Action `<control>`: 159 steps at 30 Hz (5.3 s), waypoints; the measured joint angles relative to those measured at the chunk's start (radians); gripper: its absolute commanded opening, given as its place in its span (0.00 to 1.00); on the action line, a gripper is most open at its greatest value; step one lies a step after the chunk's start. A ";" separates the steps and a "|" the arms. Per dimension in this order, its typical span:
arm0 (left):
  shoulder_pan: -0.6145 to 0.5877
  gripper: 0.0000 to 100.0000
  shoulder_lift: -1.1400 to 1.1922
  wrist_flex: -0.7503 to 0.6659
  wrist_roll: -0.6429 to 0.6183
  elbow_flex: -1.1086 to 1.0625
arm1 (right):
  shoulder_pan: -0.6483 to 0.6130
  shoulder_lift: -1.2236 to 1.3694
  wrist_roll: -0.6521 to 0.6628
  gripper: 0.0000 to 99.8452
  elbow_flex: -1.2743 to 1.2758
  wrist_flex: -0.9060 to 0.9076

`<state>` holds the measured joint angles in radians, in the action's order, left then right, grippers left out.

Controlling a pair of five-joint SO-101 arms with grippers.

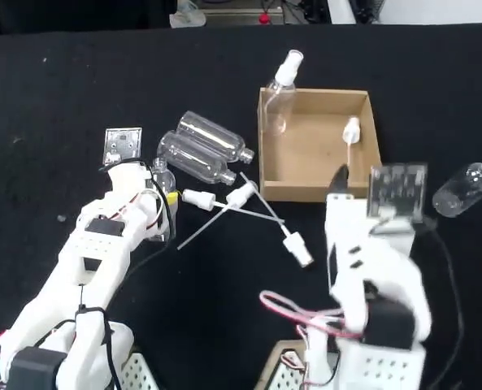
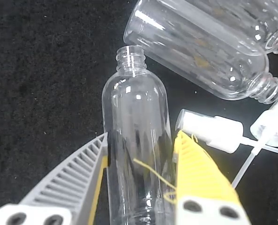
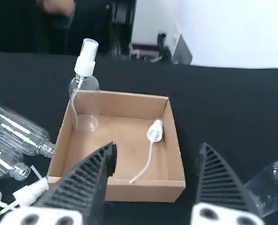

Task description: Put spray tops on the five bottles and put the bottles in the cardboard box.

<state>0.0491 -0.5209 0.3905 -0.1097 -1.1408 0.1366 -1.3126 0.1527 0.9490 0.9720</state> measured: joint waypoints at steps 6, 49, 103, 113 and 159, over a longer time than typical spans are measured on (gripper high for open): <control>0.000 0.22 0.000 0.000 0.000 0.000 | 0.003 0.477 -0.095 0.26 -0.256 0.026; 0.000 0.22 0.000 0.000 0.000 0.000 | 0.003 1.803 -0.112 0.26 -1.108 0.029; 0.000 0.22 0.000 0.000 0.000 0.000 | 0.060 1.939 -0.485 0.17 -1.194 -0.186; 0.000 0.22 0.000 0.000 0.000 0.000 | 0.060 1.985 -0.488 0.01 -1.208 -0.181; 0.000 0.22 0.000 0.000 0.000 0.000 | 0.212 1.355 -0.133 0.01 -1.338 0.706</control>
<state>0.0491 -0.5209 0.3905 -0.1097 -1.1408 0.3483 0.0422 0.0192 -0.3890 1.6778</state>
